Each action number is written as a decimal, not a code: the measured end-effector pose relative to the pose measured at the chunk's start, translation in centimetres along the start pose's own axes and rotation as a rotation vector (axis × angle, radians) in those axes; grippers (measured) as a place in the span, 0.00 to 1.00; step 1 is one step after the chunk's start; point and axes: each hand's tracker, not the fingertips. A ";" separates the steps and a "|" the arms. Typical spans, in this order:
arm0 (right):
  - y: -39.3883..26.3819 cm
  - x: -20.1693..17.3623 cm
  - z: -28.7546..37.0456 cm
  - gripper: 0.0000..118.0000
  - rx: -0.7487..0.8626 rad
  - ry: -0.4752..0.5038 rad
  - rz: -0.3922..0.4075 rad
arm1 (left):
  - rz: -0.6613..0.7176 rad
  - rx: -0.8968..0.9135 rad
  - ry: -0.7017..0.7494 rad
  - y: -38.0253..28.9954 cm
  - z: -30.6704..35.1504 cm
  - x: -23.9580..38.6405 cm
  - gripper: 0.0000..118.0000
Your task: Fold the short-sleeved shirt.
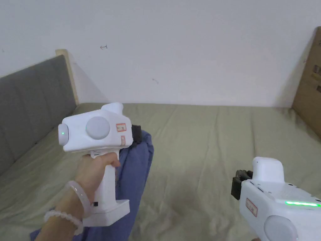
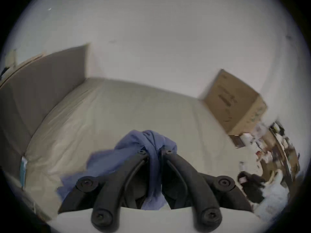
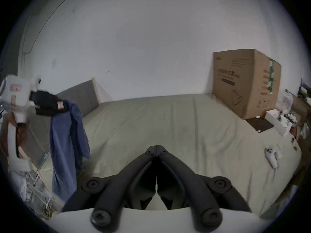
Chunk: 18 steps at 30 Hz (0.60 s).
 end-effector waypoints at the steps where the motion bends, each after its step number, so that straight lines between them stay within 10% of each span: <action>1: 0.3 1.2 0.8 0.00 0.014 -0.023 -0.005 | -0.021 0.017 -0.045 0.6 0.2 2.1 0.09; 11: 0.6 12.0 7.9 0.00 0.061 -0.228 -0.079 | -0.225 -0.157 -0.265 -10.9 -4.0 17.3 0.09; 18: -2.5 14.7 7.6 0.00 -0.031 -0.270 -0.101 | -0.299 -0.538 -0.164 -25.6 -15.4 14.1 0.09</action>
